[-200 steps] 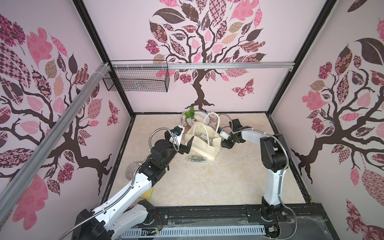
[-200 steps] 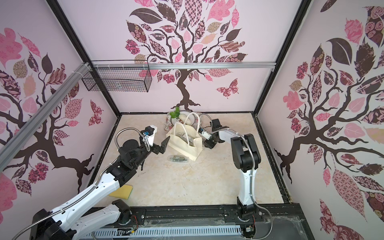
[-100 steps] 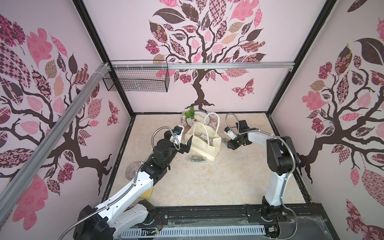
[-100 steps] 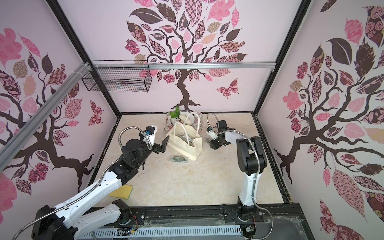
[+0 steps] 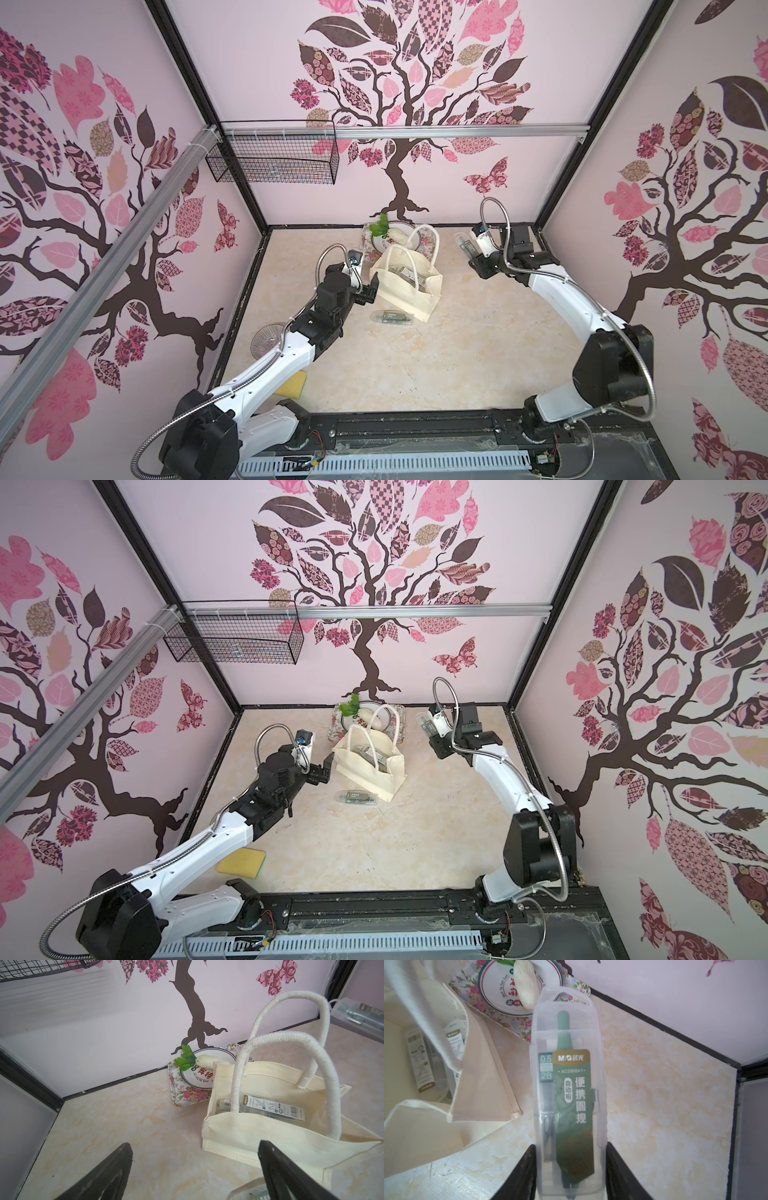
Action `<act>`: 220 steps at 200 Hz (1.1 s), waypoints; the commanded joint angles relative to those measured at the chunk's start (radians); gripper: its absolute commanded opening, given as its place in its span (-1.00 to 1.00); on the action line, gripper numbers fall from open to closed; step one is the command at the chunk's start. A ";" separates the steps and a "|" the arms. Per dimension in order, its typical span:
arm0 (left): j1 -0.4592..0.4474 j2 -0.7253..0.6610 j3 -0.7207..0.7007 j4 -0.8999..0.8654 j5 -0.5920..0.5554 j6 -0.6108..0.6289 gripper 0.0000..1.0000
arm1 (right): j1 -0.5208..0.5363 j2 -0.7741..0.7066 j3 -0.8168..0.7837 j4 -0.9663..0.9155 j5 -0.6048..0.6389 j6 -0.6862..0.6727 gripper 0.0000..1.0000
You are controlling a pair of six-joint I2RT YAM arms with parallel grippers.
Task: Put the compass set into the canvas bag
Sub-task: Place the compass set in the canvas bag.
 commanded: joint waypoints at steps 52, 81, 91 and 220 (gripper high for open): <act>0.002 -0.006 0.036 0.030 0.008 0.001 0.95 | 0.115 -0.158 0.019 0.084 -0.185 0.051 -0.14; 0.002 -0.018 0.026 0.030 0.001 0.000 0.95 | 0.148 -0.122 0.029 0.182 -0.270 0.122 -0.13; 0.002 -0.021 0.027 0.030 -0.041 -0.021 0.95 | 0.148 -0.100 0.027 0.224 -0.294 0.144 -0.13; 0.009 0.034 0.045 -0.056 -0.012 0.321 0.95 | 0.270 0.286 0.107 0.237 -0.325 0.131 -0.10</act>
